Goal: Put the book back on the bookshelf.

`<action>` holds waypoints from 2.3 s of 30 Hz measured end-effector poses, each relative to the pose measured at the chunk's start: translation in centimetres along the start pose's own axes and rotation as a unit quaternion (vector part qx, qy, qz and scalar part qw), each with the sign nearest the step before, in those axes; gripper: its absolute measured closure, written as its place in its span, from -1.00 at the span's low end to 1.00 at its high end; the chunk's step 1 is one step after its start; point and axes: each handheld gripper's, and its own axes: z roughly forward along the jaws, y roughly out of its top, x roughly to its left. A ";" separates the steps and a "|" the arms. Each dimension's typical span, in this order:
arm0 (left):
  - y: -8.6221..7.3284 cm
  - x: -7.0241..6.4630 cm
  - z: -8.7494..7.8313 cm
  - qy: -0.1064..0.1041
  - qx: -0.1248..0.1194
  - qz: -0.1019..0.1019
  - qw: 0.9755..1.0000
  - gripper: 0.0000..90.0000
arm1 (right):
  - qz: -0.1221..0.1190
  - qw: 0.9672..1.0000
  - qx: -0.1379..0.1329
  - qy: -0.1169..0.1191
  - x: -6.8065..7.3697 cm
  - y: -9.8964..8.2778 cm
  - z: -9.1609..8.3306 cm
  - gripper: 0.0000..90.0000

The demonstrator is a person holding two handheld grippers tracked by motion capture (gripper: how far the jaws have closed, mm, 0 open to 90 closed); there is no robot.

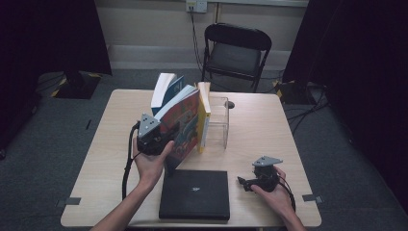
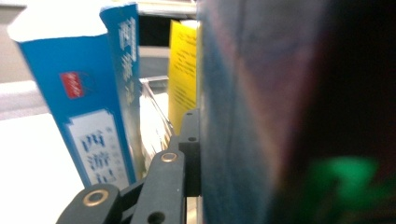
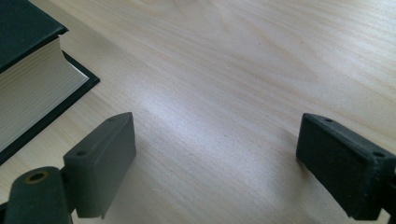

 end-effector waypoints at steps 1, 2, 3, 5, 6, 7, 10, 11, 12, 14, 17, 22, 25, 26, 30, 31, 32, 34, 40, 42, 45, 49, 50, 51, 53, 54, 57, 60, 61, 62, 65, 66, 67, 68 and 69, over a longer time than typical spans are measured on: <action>0.0 -0.1 0.2 0.005 0.000 0.002 1.000 0.66 | -0.001 1.000 0.000 0.001 0.0 0.0 0.0 -0.74; 0.1 -0.1 0.6 0.008 -0.001 -0.001 1.000 0.66 | -0.001 1.000 -0.001 0.001 0.0 0.0 0.0 -0.74; 0.2 -0.2 0.8 0.011 -0.001 -0.002 1.000 0.66 | -0.001 1.000 0.000 0.001 0.0 0.0 0.0 -0.74; 0.4 -0.5 1.7 0.019 0.002 0.002 1.000 0.66 | -0.002 1.000 -0.001 0.001 0.0 0.0 0.0 -0.74; 0.5 -0.7 2.1 0.021 0.003 0.011 1.000 0.66 | -0.001 1.000 -0.001 0.001 0.0 0.0 0.1 -0.74; 0.6 -0.7 2.3 0.022 0.006 0.018 1.000 0.66 | -0.001 1.000 -0.001 0.001 0.0 0.0 0.1 -0.74; 1.0 -0.7 3.4 0.037 0.007 0.020 0.999 0.66 | -0.001 1.000 -0.002 0.001 0.0 0.0 0.1 -0.74; 1.1 -0.6 3.7 0.040 0.007 0.018 0.999 0.66 | -0.001 1.000 -0.001 0.001 0.0 0.0 0.1 -0.74; 1.4 -0.4 4.2 0.043 0.006 0.016 0.999 0.66 | -0.001 1.000 -0.002 0.002 0.0 0.0 0.1 -0.74; 1.8 -0.3 4.7 0.049 0.004 0.021 0.999 0.66 | -0.001 1.000 -0.002 0.002 0.0 0.0 0.1 -0.74; 2.1 -0.2 5.4 0.053 0.007 0.020 0.998 0.66 | 0.000 1.000 -0.002 0.001 0.0 0.0 0.1 -0.74; 1.9 -0.6 7.0 0.069 0.001 0.021 0.997 0.66 | -0.001 1.000 -0.002 0.000 0.0 0.0 0.1 -0.74; 1.5 -0.7 7.6 0.072 0.009 0.024 0.997 0.65 | 0.000 1.000 -0.003 0.000 0.1 0.0 0.1 -0.74; 1.4 -0.7 7.7 0.074 0.008 0.024 0.997 0.65 | 0.000 1.000 -0.003 0.001 0.1 0.0 0.1 -0.74; 0.9 -0.6 8.1 0.077 0.006 0.023 0.997 0.65 | 0.000 1.000 -0.004 0.001 0.1 0.0 0.1 -0.74; 0.7 -0.8 8.2 0.077 0.007 0.030 0.997 0.65 | 0.000 1.000 -0.004 0.001 0.1 0.0 0.1 -0.74; 0.5 -0.9 8.2 0.077 0.003 0.034 0.996 0.65 | 0.000 1.000 -0.004 0.001 0.1 0.0 0.1 -0.74; 0.1 -1.0 8.5 0.076 -0.007 0.034 0.996 0.65 | 0.000 1.000 -0.005 0.001 0.1 0.0 0.1 -0.74; -0.6 -0.9 8.6 0.073 -0.012 0.030 0.997 0.64 | -0.001 1.000 -0.006 0.001 0.1 0.0 0.1 -0.74; -0.7 -0.9 8.6 0.069 -0.011 0.033 0.997 0.64 | -0.001 1.000 -0.007 0.001 0.1 0.0 0.1 -0.74; -0.8 -0.7 8.2 0.064 -0.005 0.031 0.997 0.63 | 0.000 1.000 -0.007 0.001 0.1 0.0 0.1 -0.74; -1.3 -0.6 7.4 0.053 0.000 0.037 0.998 0.62 | 0.000 1.000 -0.007 0.001 0.1 0.0 0.1 -0.74; -1.5 -0.5 7.2 0.049 0.001 0.038 0.998 0.61 | 0.001 1.000 -0.007 0.001 0.1 0.0 0.1 -0.74; -1.6 -0.5 7.0 0.052 0.001 0.040 0.998 0.61 | 0.000 1.000 -0.007 0.001 0.1 0.0 0.1 -0.74; -1.7 -0.2 6.7 0.048 0.001 0.038 0.998 0.61 | 0.000 1.000 -0.007 0.001 0.1 0.0 0.1 -0.74; -1.7 -0.2 6.6 0.046 0.000 0.036 0.998 0.60 | 0.000 1.000 -0.007 0.001 0.1 0.0 0.1 -0.74; -1.8 0.0 6.3 0.039 0.004 0.040 0.998 0.59 | 0.000 1.000 -0.008 0.000 0.1 0.0 0.2 -0.74; -1.8 -0.1 5.9 0.029 0.005 0.038 0.999 0.51 | 0.000 1.000 -0.008 0.000 0.1 -0.1 0.1 -0.74; -1.7 -0.1 5.8 0.027 0.008 0.041 0.999 0.49 | 0.000 1.000 -0.009 0.000 0.1 -0.1 0.1 -0.74; -1.6 -0.1 5.7 0.025 0.009 0.040 0.999 0.46 | 0.000 1.000 -0.009 0.000 0.1 -0.1 0.1 -0.74; -1.5 0.2 5.4 0.023 0.011 0.035 0.999 0.42 | 0.000 1.000 -0.009 0.000 0.1 -0.1 0.1 -0.74; -1.5 0.2 5.4 0.022 0.013 0.039 0.999 0.39 | 0.000 1.000 -0.009 0.000 0.1 -0.1 0.1 -0.74; -1.5 0.2 5.4 0.020 0.015 0.042 0.999 0.37 | 0.001 1.000 -0.010 0.000 0.1 -0.1 0.1 -0.74; -1.4 0.4 5.3 0.018 0.019 0.039 0.999 0.37 | 0.000 1.000 -0.010 0.000 0.1 -0.1 0.1 -0.74; -1.4 0.4 5.2 0.013 0.022 0.036 0.999 0.35 | 0.001 1.000 -0.010 0.000 0.1 -0.1 0.1 -0.74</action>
